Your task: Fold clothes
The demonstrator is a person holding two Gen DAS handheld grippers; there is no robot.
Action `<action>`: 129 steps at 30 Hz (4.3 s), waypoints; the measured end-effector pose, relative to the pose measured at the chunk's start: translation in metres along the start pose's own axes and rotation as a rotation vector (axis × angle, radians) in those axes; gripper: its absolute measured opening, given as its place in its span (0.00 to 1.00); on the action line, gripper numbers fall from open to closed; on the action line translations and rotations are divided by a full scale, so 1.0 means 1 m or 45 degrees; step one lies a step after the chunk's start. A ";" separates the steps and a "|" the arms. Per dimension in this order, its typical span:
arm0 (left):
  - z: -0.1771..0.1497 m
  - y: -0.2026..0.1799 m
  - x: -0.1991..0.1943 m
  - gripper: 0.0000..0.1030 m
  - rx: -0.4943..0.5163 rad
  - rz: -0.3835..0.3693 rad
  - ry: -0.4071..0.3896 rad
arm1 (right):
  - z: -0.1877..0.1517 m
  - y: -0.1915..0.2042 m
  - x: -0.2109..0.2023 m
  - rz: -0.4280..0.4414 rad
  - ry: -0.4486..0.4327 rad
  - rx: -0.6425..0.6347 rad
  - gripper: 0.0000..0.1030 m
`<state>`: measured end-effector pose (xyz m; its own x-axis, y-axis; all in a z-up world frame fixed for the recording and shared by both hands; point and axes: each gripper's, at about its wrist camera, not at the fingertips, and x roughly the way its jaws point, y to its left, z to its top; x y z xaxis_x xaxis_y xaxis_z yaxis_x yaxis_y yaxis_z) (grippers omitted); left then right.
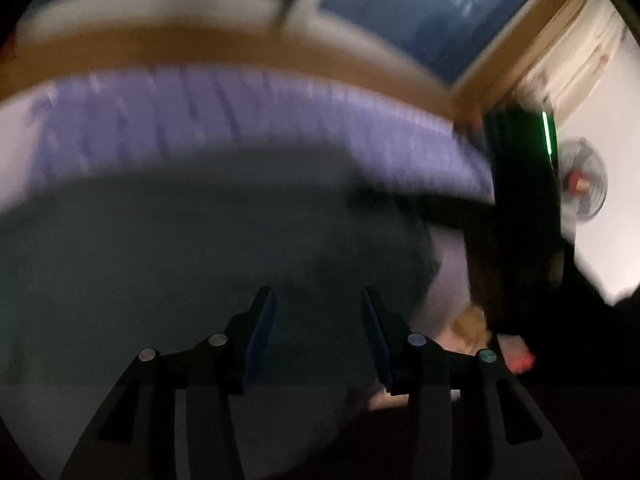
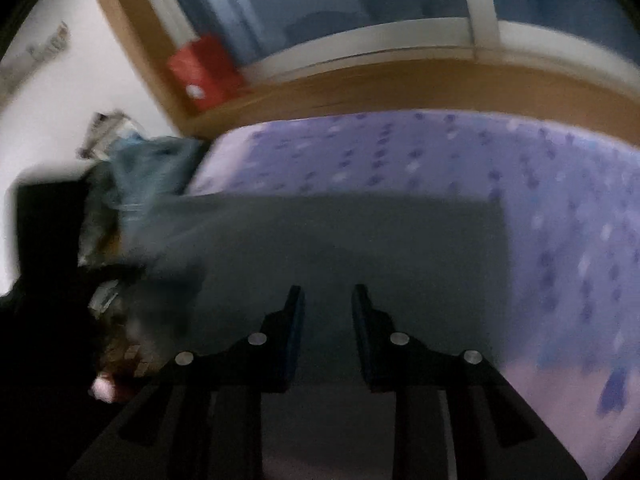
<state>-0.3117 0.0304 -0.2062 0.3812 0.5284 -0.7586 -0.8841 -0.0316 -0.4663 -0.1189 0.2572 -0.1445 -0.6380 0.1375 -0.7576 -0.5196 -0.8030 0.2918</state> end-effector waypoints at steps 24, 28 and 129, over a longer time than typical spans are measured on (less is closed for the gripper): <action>-0.005 0.167 -0.142 0.42 -0.568 0.104 -0.312 | -0.055 0.051 0.019 -0.077 0.120 0.043 0.23; -0.015 0.235 -0.137 0.34 -0.767 0.132 -0.272 | -0.076 0.073 0.011 -0.195 0.205 -0.068 0.23; -0.045 0.303 -0.189 0.37 -0.759 -0.094 -0.026 | 0.046 0.410 0.169 -0.322 0.185 -0.514 0.10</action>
<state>-0.6395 -0.1176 -0.2247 0.4256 0.5631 -0.7084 -0.5493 -0.4613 -0.6967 -0.4664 -0.0220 -0.1259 -0.4200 0.2979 -0.8572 -0.3678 -0.9194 -0.1394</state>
